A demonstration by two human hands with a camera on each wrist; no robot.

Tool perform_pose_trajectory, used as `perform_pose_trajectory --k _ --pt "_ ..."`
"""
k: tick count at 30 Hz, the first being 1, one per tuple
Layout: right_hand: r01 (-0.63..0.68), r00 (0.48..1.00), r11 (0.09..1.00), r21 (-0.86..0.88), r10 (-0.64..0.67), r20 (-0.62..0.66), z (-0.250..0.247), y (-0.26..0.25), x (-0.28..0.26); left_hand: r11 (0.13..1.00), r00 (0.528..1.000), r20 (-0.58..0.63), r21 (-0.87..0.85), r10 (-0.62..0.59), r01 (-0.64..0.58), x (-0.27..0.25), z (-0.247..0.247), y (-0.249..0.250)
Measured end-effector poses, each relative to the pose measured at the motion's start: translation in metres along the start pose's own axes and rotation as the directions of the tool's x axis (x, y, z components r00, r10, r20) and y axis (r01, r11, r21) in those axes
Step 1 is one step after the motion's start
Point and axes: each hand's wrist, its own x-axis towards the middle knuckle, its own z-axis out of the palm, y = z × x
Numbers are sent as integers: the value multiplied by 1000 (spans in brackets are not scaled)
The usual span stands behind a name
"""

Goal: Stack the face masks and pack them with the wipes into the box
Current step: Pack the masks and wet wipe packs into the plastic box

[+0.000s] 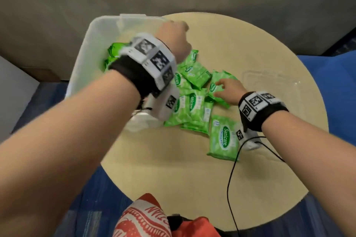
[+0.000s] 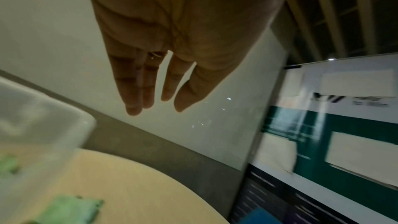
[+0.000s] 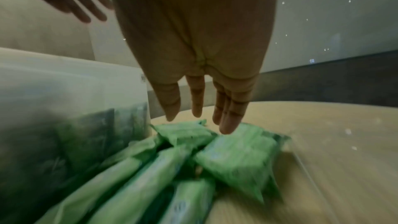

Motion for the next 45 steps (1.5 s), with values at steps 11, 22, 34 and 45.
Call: perform_pose_trajectory --k 11,22,34,45 --pt "-79 988 970 231 46 145 71 19 -4 886 810 366 113 -457 449 -47 174 8" --pt "-291 945 807 514 158 288 80 10 14 828 768 333 77 -547 556 -57 194 -17" --pt "-282 959 788 548 216 183 95 -4 23 724 794 316 -331 -519 605 -68 195 -39" --pt "-171 985 607 776 104 136 94 43 -10 122 713 527 -759 -462 640 -94 204 -44"
